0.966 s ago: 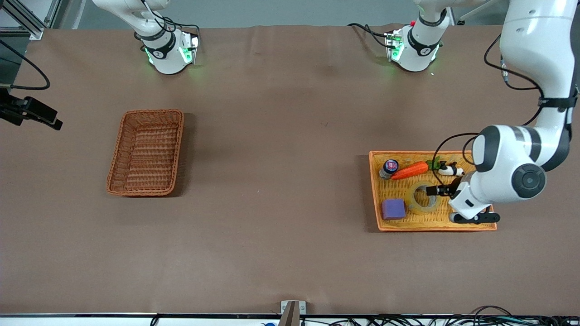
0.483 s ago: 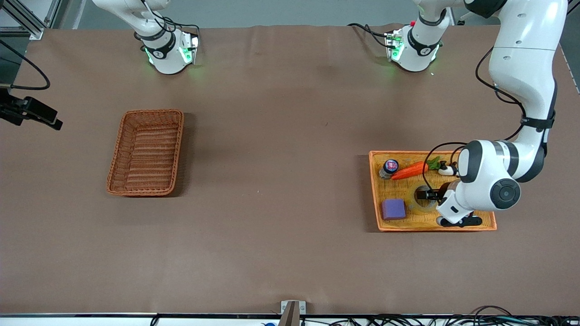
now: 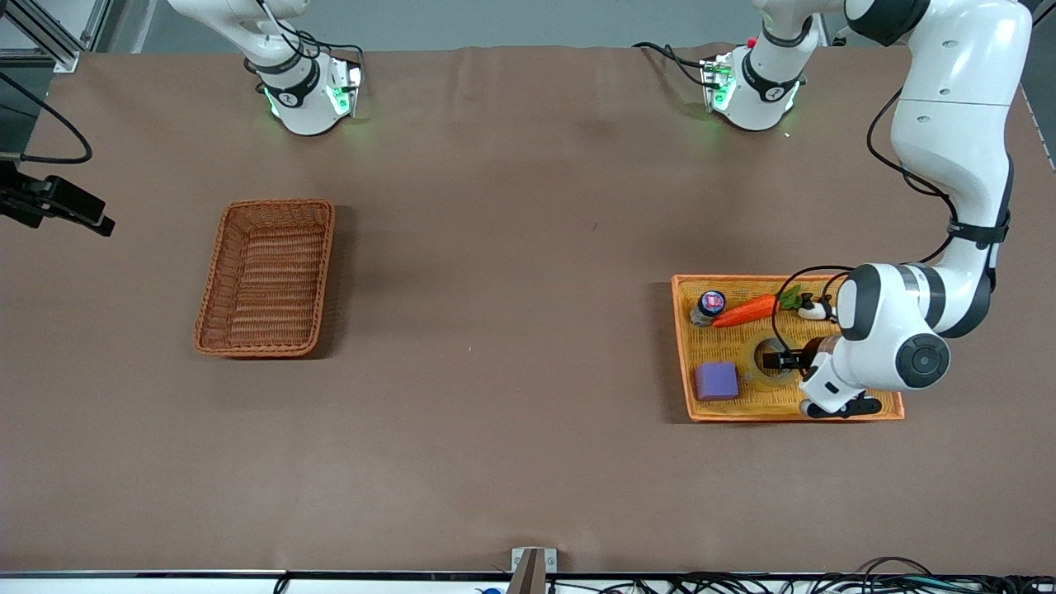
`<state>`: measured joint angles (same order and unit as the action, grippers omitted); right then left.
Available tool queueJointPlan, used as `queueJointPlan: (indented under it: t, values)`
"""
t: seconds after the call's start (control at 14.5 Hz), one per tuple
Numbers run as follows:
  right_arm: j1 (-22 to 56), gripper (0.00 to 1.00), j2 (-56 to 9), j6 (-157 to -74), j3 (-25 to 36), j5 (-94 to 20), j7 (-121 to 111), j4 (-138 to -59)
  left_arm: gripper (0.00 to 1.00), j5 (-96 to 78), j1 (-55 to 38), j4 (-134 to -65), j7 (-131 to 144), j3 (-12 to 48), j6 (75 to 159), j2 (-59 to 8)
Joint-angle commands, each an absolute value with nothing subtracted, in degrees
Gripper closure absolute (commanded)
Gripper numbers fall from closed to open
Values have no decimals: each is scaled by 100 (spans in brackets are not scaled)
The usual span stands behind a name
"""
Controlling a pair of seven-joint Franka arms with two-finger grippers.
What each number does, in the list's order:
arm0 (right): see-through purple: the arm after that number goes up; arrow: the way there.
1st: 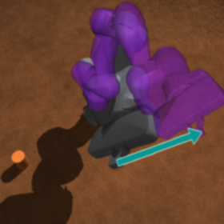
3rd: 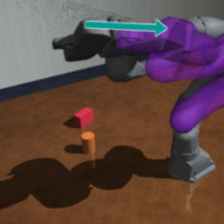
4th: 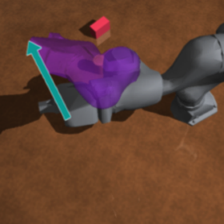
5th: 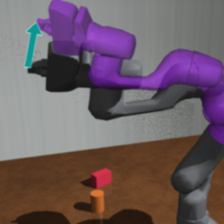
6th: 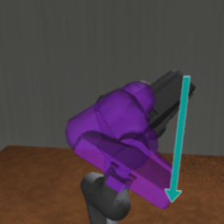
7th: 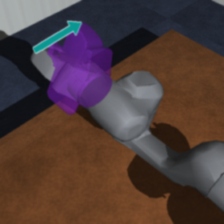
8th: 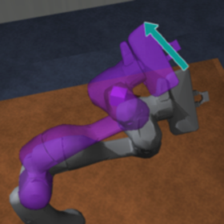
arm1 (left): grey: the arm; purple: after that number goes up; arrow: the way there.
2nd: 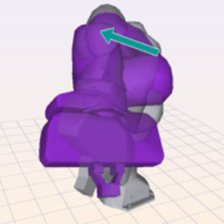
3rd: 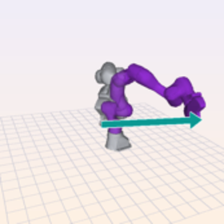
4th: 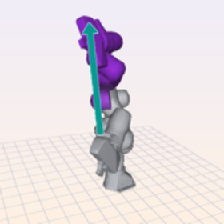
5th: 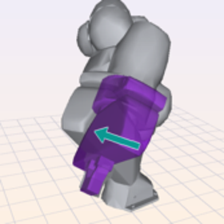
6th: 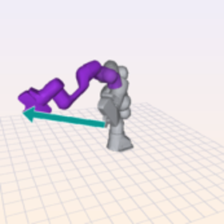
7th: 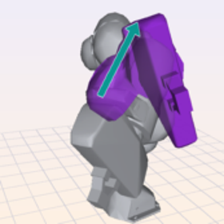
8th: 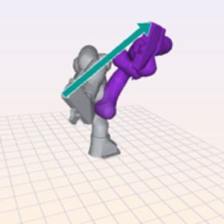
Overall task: Move tape to another basket
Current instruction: 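Close the left gripper on the rim of the tape roll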
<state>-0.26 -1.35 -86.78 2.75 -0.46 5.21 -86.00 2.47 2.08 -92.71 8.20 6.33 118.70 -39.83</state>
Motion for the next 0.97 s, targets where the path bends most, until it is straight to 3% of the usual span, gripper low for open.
queueJointPlan:
  t: [0.0, 0.21, 0.62, 0.9]
  values:
    - [-70, 0, -35, -8657, 246, -88, 483, -8684, 75, 413, 158, -9193, 888, 624, 11856, -4052]
    - [-70, 0, -35, -8657, 246, -88, 483, -8684, 100, 641, 158, -9202, 844, 624, 11856, -4034]
    - [-79, 0, -35, -8657, 246, -97, 492, -8675, 100, 870, 237, -9158, 791, 694, 11742, -3430]
    - [-79, 0, -35, -8701, 246, -88, 492, -8666, 100, 826, 202, -8940, 800, 1132, 10480, -2726]
